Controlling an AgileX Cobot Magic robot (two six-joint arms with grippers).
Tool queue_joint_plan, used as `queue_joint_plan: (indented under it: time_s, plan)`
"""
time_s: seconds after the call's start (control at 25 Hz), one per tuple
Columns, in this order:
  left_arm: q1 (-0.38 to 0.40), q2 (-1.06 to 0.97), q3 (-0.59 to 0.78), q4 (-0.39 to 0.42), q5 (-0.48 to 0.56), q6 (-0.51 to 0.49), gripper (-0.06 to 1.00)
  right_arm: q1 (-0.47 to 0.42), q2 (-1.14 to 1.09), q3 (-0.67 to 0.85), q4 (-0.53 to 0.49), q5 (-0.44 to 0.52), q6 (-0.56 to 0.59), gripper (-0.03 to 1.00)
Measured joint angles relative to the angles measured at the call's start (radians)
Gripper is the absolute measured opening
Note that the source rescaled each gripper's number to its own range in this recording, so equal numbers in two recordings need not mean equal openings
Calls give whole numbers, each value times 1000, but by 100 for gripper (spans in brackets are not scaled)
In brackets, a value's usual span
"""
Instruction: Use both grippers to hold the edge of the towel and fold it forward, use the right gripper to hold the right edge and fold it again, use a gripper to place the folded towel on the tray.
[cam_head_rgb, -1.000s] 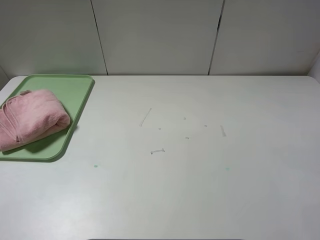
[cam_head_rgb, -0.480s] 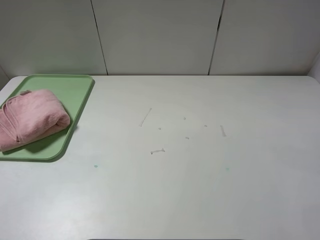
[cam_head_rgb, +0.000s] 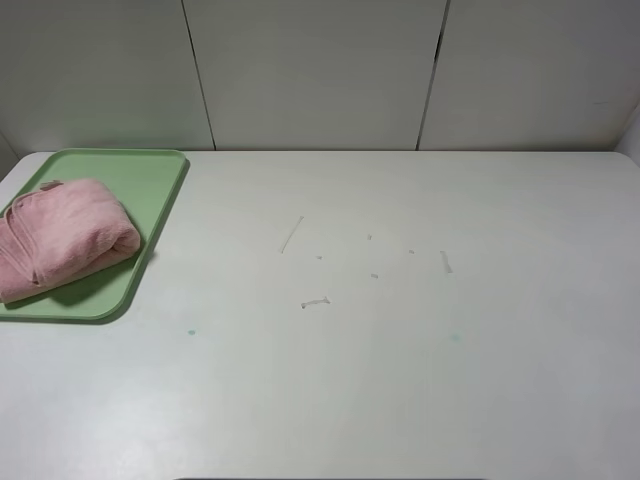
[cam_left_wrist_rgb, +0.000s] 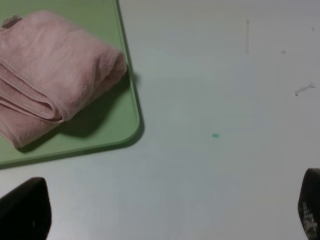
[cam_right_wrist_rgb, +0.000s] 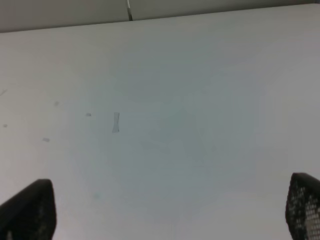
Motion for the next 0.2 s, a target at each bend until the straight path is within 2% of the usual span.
queue_joint_plan:
  time_s: [0.2]
  plan:
    - [0,0,0,0,0,2,100,0,0,0,0,0,0,100]
